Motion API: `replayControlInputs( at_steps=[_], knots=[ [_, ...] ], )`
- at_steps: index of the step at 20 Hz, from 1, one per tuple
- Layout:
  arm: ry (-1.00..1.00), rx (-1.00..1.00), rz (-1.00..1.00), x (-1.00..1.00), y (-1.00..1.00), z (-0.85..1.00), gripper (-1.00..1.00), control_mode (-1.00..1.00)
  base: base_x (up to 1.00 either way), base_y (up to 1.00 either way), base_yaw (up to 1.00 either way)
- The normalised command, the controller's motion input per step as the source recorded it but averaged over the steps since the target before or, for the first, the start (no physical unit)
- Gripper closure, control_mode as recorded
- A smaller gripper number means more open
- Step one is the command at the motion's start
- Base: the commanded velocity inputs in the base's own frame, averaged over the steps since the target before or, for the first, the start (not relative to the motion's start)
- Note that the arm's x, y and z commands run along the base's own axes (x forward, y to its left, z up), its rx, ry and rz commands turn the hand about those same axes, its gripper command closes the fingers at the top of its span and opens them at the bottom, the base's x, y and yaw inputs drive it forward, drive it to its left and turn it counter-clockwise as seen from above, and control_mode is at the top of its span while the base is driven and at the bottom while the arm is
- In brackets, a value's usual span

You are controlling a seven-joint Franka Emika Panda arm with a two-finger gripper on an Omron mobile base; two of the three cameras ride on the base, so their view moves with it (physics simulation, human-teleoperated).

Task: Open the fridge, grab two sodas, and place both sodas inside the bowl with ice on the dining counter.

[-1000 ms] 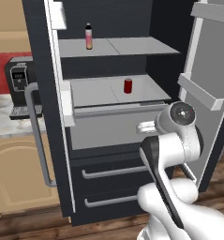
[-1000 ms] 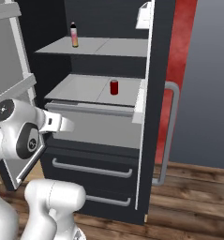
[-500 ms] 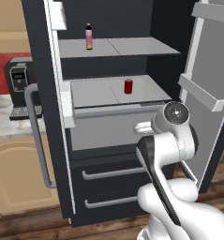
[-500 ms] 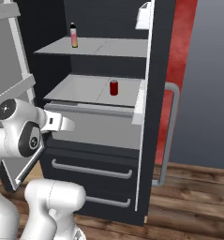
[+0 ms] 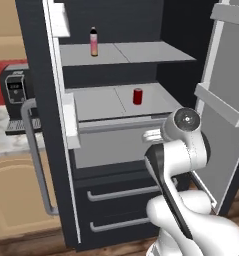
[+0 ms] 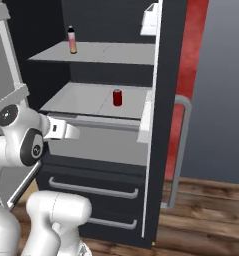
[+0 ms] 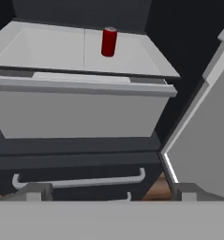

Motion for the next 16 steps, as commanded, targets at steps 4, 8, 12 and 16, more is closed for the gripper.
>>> replayControlInputs(
  at_steps=[4, 8, 12, 16],
  knots=[
    [0.00, 0.00, 0.00, 0.00, 0.00, 0.00, -1.00, 1.00, 0.31, 0.09, -0.13],
    [0.00, 0.00, 0.00, 0.00, 0.00, 0.00, -1.00, 1.00, 0.40, 0.10, -0.09],
    [0.00, 0.00, 0.00, 0.00, 0.00, 0.00, -1.00, 1.00, 0.50, 0.13, -0.02],
    [0.00, 0.00, 0.00, 0.00, 0.00, 0.00, -1.00, 1.00, 0.52, 0.06, 0.00]
  ],
)
